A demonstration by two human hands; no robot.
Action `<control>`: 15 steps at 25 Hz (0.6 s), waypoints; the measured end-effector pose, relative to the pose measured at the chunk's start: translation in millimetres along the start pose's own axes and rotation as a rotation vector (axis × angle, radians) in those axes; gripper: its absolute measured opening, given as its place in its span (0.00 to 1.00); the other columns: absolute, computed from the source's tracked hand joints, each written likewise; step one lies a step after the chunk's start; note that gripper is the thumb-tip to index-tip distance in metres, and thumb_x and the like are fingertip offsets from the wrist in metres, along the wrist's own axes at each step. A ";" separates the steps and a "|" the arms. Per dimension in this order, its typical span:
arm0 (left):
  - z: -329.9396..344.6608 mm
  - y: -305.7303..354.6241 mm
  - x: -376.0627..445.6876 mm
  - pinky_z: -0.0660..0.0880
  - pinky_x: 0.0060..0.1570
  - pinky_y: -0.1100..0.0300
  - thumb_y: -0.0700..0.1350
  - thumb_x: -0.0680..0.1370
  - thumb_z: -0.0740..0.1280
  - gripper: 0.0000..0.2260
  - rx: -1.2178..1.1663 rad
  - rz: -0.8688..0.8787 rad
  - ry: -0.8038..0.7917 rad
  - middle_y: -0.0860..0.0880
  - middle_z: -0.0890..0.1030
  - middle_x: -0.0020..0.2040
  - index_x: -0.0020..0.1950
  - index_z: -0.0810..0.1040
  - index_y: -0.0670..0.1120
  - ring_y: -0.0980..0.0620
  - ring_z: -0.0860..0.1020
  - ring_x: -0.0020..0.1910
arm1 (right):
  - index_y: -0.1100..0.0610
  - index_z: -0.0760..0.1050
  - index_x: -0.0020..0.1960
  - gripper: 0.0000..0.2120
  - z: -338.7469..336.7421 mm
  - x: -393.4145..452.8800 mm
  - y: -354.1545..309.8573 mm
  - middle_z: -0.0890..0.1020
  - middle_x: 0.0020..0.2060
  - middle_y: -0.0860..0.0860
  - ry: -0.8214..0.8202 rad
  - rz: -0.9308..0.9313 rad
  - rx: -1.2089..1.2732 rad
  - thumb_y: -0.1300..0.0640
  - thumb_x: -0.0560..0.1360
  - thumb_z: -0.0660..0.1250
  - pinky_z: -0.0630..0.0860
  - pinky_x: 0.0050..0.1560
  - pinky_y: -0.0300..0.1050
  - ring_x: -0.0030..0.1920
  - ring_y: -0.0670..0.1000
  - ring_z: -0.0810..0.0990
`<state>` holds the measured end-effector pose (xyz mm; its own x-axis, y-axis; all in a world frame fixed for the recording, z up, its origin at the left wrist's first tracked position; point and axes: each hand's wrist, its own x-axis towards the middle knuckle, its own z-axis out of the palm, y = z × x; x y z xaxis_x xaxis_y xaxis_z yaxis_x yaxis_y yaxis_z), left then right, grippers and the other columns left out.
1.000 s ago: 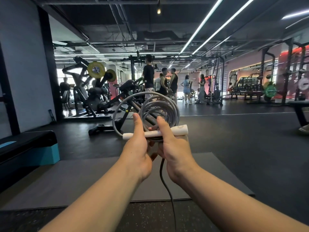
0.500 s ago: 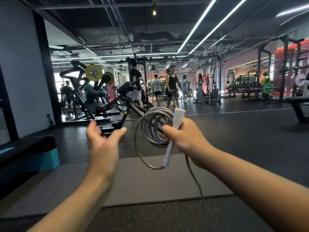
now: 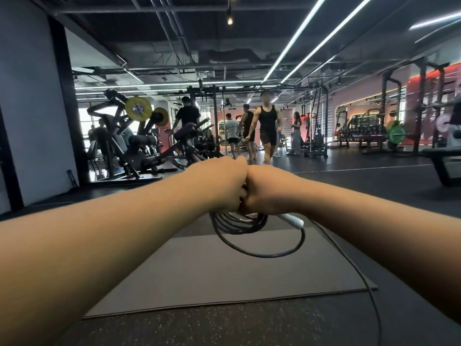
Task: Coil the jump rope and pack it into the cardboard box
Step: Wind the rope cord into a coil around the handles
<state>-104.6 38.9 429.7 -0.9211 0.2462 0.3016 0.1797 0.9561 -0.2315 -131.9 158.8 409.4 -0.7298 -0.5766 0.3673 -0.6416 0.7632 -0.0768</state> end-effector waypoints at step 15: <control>31.3 -18.9 -17.3 0.70 0.36 0.59 0.50 0.77 0.69 0.04 -0.329 0.193 -0.065 0.53 0.80 0.40 0.44 0.75 0.54 0.51 0.77 0.40 | 0.52 0.81 0.44 0.06 3.0 -10.1 13.8 0.83 0.36 0.51 -0.113 -0.068 -0.016 0.50 0.73 0.73 0.74 0.38 0.49 0.34 0.49 0.75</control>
<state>-102.9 11.6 399.9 -0.8775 0.4265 0.2195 0.4437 0.8955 0.0337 -134.1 174.3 401.9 -0.7073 -0.6557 0.2641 -0.6873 0.7252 -0.0400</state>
